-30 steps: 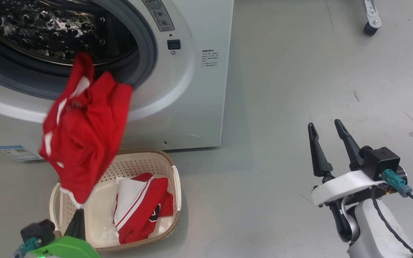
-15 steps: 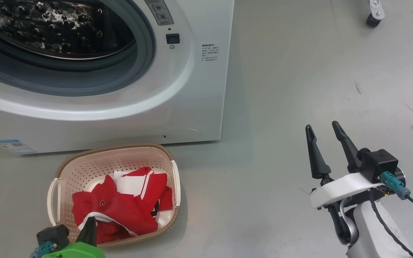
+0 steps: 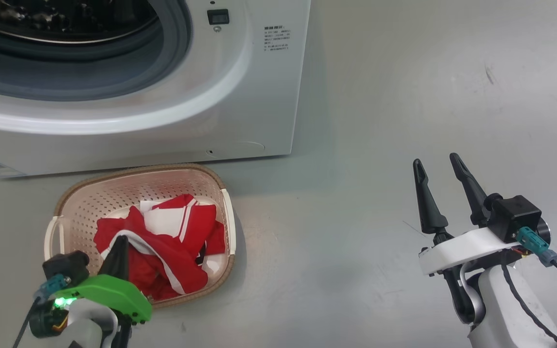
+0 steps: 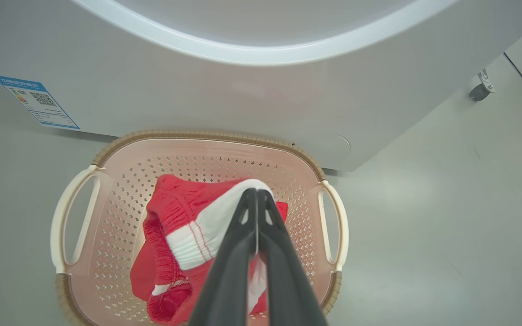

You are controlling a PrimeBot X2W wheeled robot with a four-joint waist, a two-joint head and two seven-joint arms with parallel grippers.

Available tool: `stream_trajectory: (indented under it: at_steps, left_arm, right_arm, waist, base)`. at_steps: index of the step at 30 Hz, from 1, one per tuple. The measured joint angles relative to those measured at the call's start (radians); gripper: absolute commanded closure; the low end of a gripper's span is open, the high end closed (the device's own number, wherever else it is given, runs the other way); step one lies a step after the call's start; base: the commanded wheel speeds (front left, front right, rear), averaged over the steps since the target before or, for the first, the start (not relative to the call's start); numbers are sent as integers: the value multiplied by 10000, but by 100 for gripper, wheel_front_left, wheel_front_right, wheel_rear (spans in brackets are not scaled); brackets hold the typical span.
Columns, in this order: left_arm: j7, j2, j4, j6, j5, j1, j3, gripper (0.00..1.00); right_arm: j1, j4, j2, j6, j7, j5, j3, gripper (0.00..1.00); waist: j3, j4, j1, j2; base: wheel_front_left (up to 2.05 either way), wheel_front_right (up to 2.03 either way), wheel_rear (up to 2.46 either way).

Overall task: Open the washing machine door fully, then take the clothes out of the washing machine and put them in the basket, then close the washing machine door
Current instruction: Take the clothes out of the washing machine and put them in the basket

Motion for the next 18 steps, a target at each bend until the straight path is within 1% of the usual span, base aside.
stream_trajectory:
  at_steps: [4,11,18]
  left_arm:
    - [-13,10,0,0,-240,-493,251,100]
    - [-100,84,6,-2,-257,-1305,407,100]
    - [-174,297,247,-2,-261,-1906,616,100]
  right_arm:
    - [-137,-140,0,0,0,-79,-12,0]
    - [-418,-497,0,0,0,-186,-48,0]
    - [-515,-846,-10,-4,-2,-255,-182,0]
  waist:
    - [500,-61,0,0]
    - [1444,-201,1,0]
    - [2424,-416,1,0]
  base:
    - [0,0,0]
    - [0,0,0]
    - [0,0,0]
